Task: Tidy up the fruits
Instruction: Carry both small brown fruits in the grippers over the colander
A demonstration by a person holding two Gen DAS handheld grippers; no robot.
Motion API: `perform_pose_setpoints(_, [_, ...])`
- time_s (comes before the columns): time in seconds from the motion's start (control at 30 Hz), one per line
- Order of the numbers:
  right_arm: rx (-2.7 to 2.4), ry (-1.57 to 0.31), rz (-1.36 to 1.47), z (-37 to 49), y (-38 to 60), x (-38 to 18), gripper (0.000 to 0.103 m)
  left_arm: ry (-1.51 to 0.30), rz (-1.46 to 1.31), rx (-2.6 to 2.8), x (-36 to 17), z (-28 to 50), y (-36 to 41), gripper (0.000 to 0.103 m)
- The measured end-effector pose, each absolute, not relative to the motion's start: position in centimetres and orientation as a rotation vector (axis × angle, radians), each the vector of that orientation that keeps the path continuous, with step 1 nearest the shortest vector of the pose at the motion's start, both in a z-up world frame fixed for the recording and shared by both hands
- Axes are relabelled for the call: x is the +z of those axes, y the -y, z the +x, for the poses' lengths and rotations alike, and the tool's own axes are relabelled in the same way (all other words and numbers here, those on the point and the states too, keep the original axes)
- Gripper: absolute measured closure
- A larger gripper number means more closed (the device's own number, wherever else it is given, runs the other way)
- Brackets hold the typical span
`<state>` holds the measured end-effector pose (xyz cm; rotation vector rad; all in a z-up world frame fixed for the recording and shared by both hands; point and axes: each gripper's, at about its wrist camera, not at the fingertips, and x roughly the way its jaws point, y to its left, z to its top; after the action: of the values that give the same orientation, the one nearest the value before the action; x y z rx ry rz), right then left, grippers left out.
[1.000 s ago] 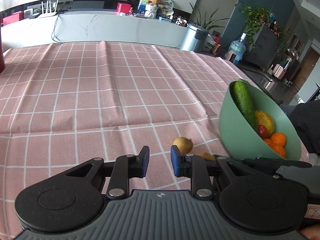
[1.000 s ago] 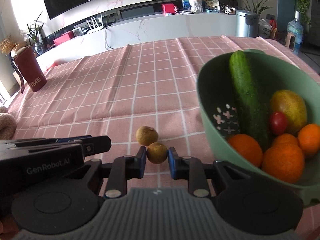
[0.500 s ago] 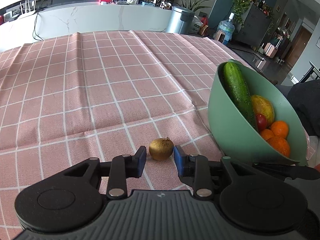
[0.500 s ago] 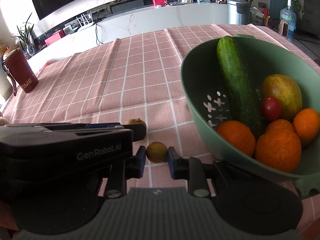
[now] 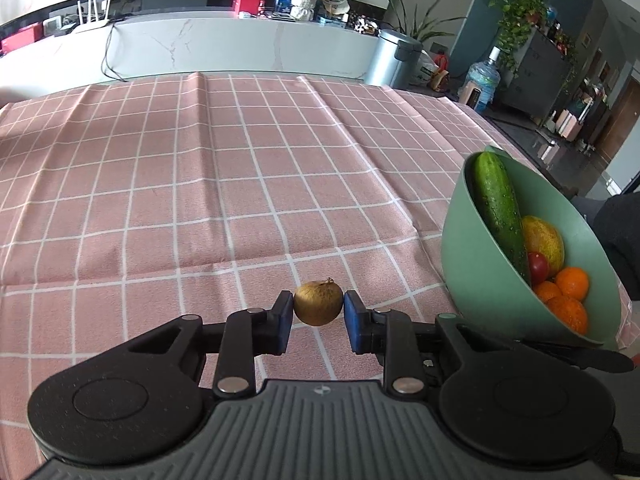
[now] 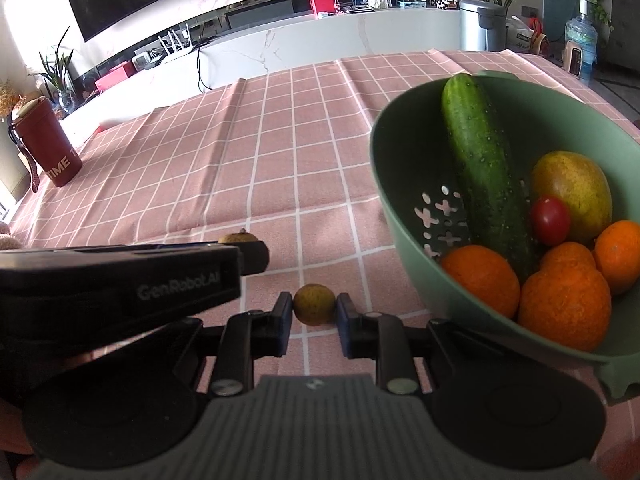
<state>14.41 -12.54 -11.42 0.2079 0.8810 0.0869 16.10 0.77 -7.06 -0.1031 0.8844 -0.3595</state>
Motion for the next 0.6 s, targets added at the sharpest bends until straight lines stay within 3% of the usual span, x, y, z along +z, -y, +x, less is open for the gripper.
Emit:
perform_pose_setpoints(0.23, [0.176, -0.845, 0.241, 13.1, 12.8, -10.1, 0.085, -0.865, -0.109, -0.261, -5.1, 14.3, -1.6, 0.073])
perform_pose_setpoints(0.6, [0.209, -0.723, 0.155, 8.7, 17.2, -3.5, 0.085, -0.803, -0.140, -0.208, -0.8, 10.5, 1.6, 0.073])
